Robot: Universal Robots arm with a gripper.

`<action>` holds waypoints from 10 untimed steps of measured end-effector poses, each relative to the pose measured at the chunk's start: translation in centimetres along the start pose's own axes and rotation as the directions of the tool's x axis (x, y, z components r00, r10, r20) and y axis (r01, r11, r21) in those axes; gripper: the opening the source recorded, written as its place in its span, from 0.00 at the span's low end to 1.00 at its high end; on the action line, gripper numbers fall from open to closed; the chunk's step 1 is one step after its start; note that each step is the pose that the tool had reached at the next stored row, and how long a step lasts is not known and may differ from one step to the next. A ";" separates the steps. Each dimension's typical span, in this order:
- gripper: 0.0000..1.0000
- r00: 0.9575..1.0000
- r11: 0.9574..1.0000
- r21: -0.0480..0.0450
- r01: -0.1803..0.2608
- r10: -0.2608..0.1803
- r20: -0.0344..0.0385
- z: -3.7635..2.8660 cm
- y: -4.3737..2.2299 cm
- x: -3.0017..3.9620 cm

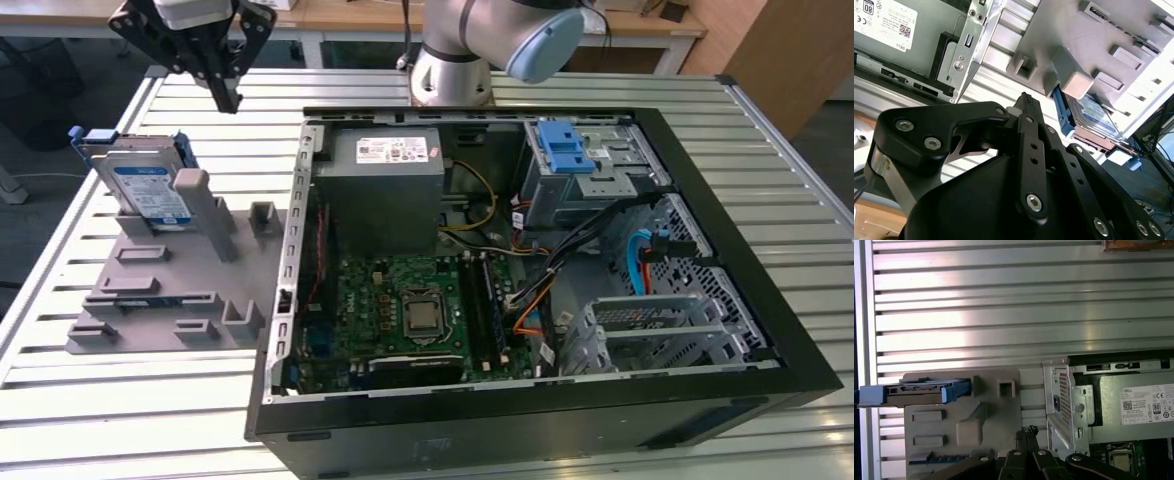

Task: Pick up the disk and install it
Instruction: 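Reach for the disk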

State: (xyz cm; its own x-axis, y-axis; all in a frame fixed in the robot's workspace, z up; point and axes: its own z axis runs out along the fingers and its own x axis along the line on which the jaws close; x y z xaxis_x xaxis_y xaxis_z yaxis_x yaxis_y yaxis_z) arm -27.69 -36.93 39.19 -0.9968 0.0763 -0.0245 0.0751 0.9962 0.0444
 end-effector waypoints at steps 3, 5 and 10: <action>0.11 1.000 1.000 0.000 0.000 0.000 0.000 0.00 0.06 0.22; 0.11 1.000 1.000 0.000 0.000 0.000 0.000 0.01 0.09 0.36; 0.11 1.000 1.000 0.000 0.000 0.000 0.000 0.02 0.20 0.68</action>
State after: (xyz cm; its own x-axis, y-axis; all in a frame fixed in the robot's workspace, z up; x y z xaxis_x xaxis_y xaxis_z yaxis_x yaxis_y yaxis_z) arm -28.35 -36.68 39.16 -0.9968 0.0763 -0.0245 0.0751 0.9962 0.0443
